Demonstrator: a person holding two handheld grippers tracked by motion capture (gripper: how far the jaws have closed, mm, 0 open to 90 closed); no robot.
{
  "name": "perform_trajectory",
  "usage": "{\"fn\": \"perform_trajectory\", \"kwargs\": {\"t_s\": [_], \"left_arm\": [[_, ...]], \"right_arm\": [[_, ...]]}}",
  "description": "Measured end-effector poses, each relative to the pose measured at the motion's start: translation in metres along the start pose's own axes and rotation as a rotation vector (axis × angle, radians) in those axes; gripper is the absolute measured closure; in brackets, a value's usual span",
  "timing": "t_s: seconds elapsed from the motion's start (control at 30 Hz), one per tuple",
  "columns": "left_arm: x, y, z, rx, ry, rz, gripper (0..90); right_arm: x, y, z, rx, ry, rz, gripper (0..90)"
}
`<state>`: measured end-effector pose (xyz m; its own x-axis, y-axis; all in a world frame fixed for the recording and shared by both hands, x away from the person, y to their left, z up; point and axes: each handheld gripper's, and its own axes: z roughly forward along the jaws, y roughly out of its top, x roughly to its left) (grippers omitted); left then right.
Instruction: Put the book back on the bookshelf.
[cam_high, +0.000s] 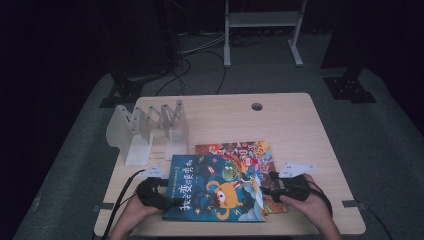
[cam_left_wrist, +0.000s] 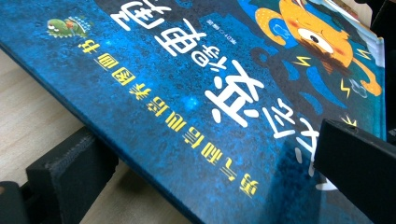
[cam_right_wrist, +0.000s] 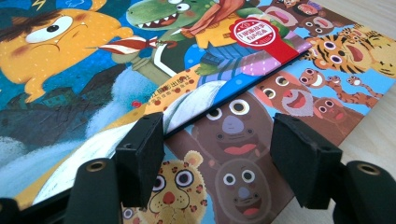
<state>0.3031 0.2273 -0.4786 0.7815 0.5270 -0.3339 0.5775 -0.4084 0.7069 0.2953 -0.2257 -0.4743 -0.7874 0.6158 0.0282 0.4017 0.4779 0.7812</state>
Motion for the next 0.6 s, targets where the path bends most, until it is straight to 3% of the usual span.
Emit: {"fn": "perform_trajectory", "kwargs": {"t_s": [0.3, 0.47, 0.6], "left_arm": [[-0.004, 0.006, -0.005, 0.019, 0.010, 0.020, 0.0], [-0.009, 0.012, -0.017, -0.035, 0.001, 0.023, 0.0], [-0.011, 0.015, -0.023, -0.051, 0.011, 0.034, 0.0]], "right_arm": [[0.000, 0.000, 0.000, 0.001, 0.003, -0.006, 35.2], [0.002, 0.001, 0.001, 0.003, 0.014, -0.019, 36.3], [0.005, 0.003, 0.002, 0.008, 0.033, -0.041, 37.8]]}}
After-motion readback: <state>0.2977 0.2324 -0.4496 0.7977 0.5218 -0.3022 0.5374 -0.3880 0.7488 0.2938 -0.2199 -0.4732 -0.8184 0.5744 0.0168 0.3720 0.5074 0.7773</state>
